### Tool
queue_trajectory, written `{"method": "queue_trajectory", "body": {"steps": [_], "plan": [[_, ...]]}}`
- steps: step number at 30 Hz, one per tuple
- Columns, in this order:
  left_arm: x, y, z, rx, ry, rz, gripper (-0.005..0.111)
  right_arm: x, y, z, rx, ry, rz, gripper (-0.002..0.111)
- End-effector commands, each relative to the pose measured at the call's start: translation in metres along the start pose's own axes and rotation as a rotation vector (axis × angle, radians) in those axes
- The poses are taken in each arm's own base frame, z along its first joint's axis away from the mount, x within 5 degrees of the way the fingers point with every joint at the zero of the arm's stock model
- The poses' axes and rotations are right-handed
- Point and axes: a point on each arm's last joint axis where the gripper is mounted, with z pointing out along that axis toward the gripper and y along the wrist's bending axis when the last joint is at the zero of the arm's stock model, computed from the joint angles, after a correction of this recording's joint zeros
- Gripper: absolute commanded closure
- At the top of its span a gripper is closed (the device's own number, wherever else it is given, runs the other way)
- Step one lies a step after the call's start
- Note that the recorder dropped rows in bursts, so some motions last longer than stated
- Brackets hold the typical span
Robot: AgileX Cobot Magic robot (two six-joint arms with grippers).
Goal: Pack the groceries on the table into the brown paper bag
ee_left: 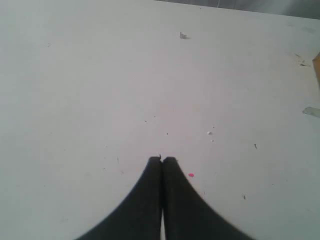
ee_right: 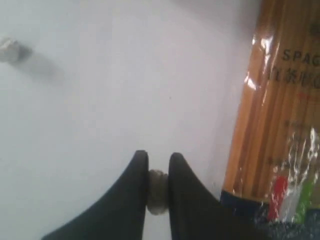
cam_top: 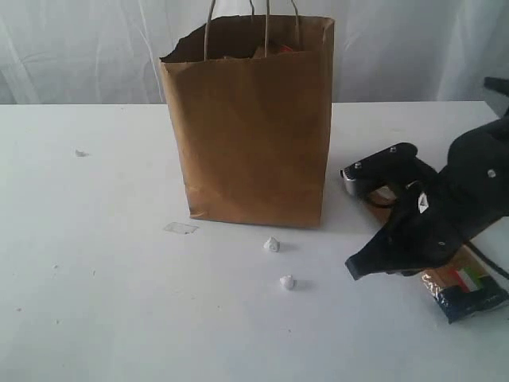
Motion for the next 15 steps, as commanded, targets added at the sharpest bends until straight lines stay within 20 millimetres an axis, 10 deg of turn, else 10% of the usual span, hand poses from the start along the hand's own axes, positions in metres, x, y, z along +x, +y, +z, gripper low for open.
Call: {"method": "queue_trajectory", "body": {"steps": [1, 15], "plan": [[-0.001, 0.0, 0.0, 0.001, -0.01, -0.009, 0.107, 0.01, 0.001, -0.032, -0.037, 0.001, 0.056, 0.108], [-0.001, 0.0, 0.0, 0.001, -0.01, -0.009, 0.107, 0.001, 0.048, -0.114, -0.635, -0.393, 0.053, 0.108]]}}
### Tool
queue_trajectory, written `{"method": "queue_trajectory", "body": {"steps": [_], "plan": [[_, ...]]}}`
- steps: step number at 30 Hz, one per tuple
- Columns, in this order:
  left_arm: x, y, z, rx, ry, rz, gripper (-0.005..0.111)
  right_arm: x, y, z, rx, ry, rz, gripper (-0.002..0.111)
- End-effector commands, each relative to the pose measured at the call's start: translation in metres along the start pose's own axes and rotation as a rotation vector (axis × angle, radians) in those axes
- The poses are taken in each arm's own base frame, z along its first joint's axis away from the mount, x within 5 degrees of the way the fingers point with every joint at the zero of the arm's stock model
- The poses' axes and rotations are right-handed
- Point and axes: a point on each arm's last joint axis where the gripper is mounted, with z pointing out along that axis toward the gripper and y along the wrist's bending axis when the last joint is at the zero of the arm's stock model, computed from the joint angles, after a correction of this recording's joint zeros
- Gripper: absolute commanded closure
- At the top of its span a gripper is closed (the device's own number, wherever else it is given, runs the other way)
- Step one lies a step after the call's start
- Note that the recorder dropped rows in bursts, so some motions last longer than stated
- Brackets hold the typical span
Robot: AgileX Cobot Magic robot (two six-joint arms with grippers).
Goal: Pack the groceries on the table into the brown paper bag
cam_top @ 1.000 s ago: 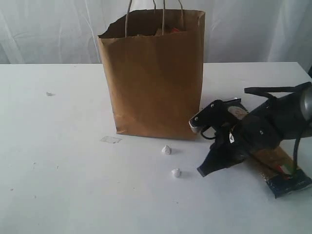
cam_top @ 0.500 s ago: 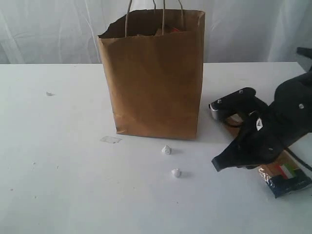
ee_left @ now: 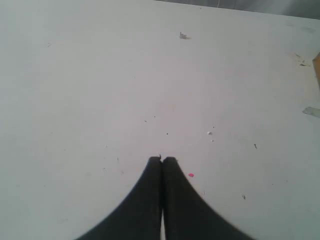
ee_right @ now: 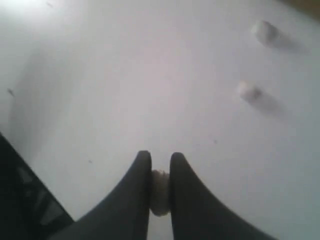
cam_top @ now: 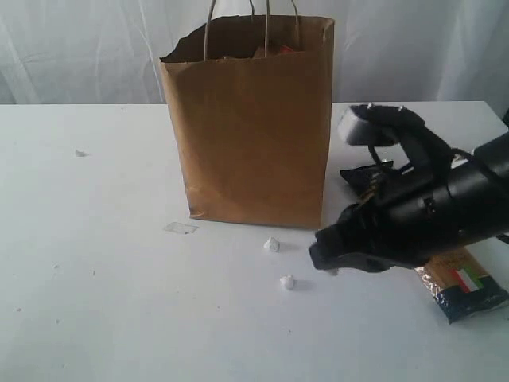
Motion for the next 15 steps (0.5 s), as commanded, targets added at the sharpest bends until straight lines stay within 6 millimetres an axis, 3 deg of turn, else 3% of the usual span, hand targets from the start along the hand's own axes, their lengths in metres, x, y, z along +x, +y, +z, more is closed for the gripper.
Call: {"method": "queue_trajectory", "body": {"steps": [1, 2, 5, 6, 11, 15], "plan": [[-0.001, 0.0, 0.0, 0.001, -0.01, -0.009, 0.107, -0.03, 0.026, -0.03, -0.15, -0.301, -0.026, 0.108], [-0.001, 0.0, 0.0, 0.001, -0.01, -0.009, 0.107, -0.04, 0.029, -0.037, -0.159, -0.38, -0.007, 0.108], [-0.001, 0.0, 0.0, 0.001, -0.01, -0.009, 0.107, -0.083, 0.027, -0.073, -0.196, -0.798, 0.357, 0.108], [-0.001, 0.0, 0.0, 0.001, -0.01, -0.009, 0.107, -0.09, 0.025, -0.079, -0.19, -0.85, 0.404, 0.108], [-0.001, 0.0, 0.0, 0.001, -0.01, -0.009, 0.107, -0.138, 0.032, -0.091, -0.126, -0.944, 0.18, 0.108], [-0.001, 0.0, 0.0, 0.001, -0.01, -0.009, 0.107, -0.164, 0.006, -0.062, 0.141, -0.928, -0.055, 0.108]]}}
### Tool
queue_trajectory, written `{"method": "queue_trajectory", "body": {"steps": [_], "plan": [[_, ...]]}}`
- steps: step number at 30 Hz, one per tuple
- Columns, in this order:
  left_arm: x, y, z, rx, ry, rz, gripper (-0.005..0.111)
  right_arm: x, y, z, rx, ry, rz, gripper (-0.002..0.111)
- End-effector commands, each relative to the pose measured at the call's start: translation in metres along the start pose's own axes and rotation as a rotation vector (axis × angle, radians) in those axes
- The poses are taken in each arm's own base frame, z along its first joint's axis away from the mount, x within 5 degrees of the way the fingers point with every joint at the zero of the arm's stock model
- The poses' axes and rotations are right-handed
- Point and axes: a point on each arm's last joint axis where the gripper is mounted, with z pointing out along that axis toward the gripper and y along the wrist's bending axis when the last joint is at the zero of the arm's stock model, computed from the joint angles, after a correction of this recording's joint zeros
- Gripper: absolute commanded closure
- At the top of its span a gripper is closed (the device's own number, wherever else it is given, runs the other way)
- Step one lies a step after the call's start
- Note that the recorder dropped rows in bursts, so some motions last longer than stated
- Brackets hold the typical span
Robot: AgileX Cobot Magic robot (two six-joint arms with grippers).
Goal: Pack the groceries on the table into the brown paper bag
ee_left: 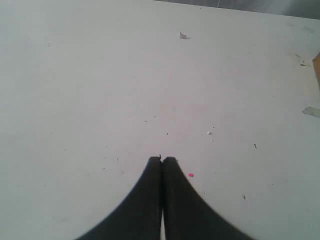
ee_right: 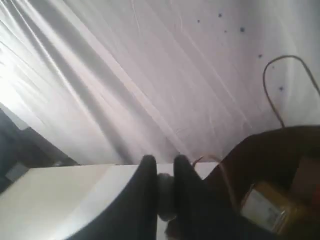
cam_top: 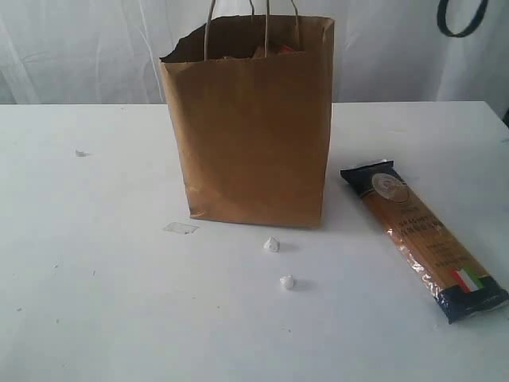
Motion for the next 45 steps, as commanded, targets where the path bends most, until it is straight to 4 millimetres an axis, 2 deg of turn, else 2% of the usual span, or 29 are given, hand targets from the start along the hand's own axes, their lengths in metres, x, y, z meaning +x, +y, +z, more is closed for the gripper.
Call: {"method": "queue_trajectory", "body": {"steps": [1, 3, 7, 9, 10, 13, 15, 17, 19, 23, 25, 29, 33, 36, 39, 43, 45], "plan": [[-0.001, 0.0, 0.0, 0.001, -0.01, -0.009, 0.107, 0.013, -0.039, 0.035, 0.195, 0.028, -0.302, 0.108], [-0.001, 0.0, 0.0, 0.001, -0.01, -0.009, 0.107, 0.025, -0.052, 0.047, 0.237, 0.064, -0.296, 0.108], [-0.001, 0.0, 0.0, 0.001, -0.01, -0.009, 0.107, 0.045, -0.053, 0.061, 0.118, 0.156, -0.281, 0.108], [-0.001, 0.0, 0.0, 0.001, -0.01, -0.009, 0.107, 0.052, -0.059, 0.066, 0.126, 0.177, -0.275, 0.107], [-0.001, 0.0, 0.0, 0.001, -0.01, -0.009, 0.107, 0.051, -0.06, 0.067, 0.143, 0.172, -0.278, 0.105], [-0.001, 0.0, 0.0, 0.001, -0.01, -0.009, 0.107, 0.05, -0.066, 0.067, 0.19, 0.162, -0.303, 0.088], [-0.001, 0.0, 0.0, 0.001, -0.01, -0.009, 0.107, 0.051, -0.064, 0.067, 0.176, 0.167, -0.3, 0.081], [-0.001, 0.0, 0.0, 0.001, -0.01, -0.009, 0.107, 0.05, -0.061, 0.066, 0.152, 0.168, -0.299, 0.081], [-0.001, 0.0, 0.0, 0.001, -0.01, -0.009, 0.107, 0.047, -0.054, 0.063, 0.112, 0.164, -0.299, 0.081], [-0.001, 0.0, 0.0, 0.001, -0.01, -0.009, 0.107, 0.032, -0.021, 0.043, -0.073, 0.147, -0.317, 0.082], [-0.001, 0.0, 0.0, 0.001, -0.01, -0.009, 0.107, 0.026, -0.001, 0.028, -0.206, 0.159, -0.359, 0.091], [-0.001, 0.0, 0.0, 0.001, -0.01, -0.009, 0.107, 0.032, 0.022, 0.004, -0.405, 0.277, -0.521, 0.108], [-0.001, 0.0, 0.0, 0.001, -0.01, -0.009, 0.107, 0.049, 0.025, -0.013, -0.475, 0.531, -0.514, 0.108], [-0.001, 0.0, 0.0, 0.001, -0.01, -0.009, 0.107, 0.063, 0.01, -0.023, -0.377, 0.771, -0.54, 0.108], [-0.001, 0.0, 0.0, 0.001, -0.01, -0.009, 0.107, 0.069, -0.013, -0.031, -0.142, 0.956, -0.573, 0.108], [-0.001, 0.0, 0.0, 0.001, -0.01, -0.009, 0.107, 0.064, -0.036, -0.032, 0.192, 0.975, -0.51, 0.108], [-0.001, 0.0, 0.0, 0.001, -0.01, -0.009, 0.107, 0.065, -0.04, -0.032, 0.255, 0.981, -0.463, 0.108]]}}
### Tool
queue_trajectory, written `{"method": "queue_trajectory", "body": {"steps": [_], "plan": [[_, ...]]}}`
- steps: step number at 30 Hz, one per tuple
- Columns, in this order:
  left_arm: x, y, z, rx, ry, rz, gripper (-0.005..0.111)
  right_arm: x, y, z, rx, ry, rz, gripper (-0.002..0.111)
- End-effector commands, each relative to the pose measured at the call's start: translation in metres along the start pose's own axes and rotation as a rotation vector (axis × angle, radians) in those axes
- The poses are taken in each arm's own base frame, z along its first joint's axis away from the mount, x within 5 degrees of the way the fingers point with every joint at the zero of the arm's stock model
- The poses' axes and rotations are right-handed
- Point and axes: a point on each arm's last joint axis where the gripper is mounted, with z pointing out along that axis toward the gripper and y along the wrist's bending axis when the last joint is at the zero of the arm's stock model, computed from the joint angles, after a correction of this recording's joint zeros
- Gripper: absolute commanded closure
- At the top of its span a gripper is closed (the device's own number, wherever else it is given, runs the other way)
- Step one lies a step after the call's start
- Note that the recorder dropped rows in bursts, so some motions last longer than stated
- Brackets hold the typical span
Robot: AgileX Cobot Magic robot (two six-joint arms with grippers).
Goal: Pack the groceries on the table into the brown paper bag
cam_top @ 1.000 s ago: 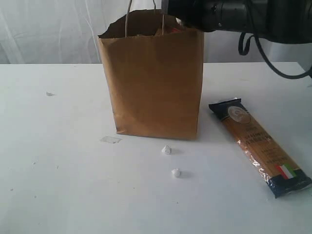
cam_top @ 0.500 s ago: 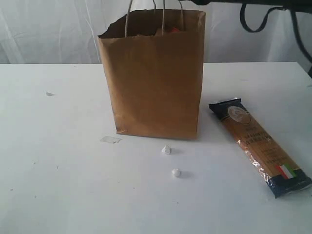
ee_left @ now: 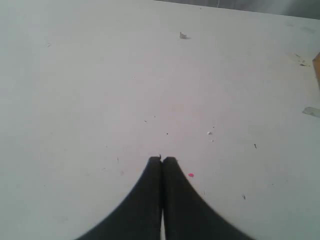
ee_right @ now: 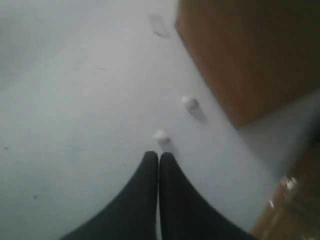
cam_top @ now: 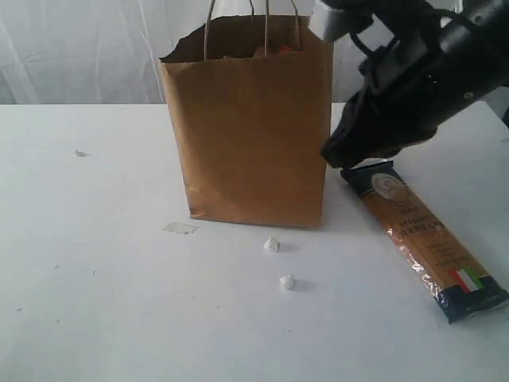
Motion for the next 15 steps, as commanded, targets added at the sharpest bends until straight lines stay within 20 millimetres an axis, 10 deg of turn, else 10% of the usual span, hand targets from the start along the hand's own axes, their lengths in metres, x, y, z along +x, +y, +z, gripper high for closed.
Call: {"method": "queue_trajectory", "body": {"steps": [1, 15], "plan": [[-0.001, 0.0, 0.0, 0.001, -0.01, -0.009, 0.107, 0.005, -0.014, 0.001, 0.145, 0.057, 0.155, 0.108], [-0.001, 0.0, 0.0, 0.001, -0.01, -0.009, 0.107, 0.009, 0.047, 0.065, 0.23, 0.097, -0.054, 0.108]]}}
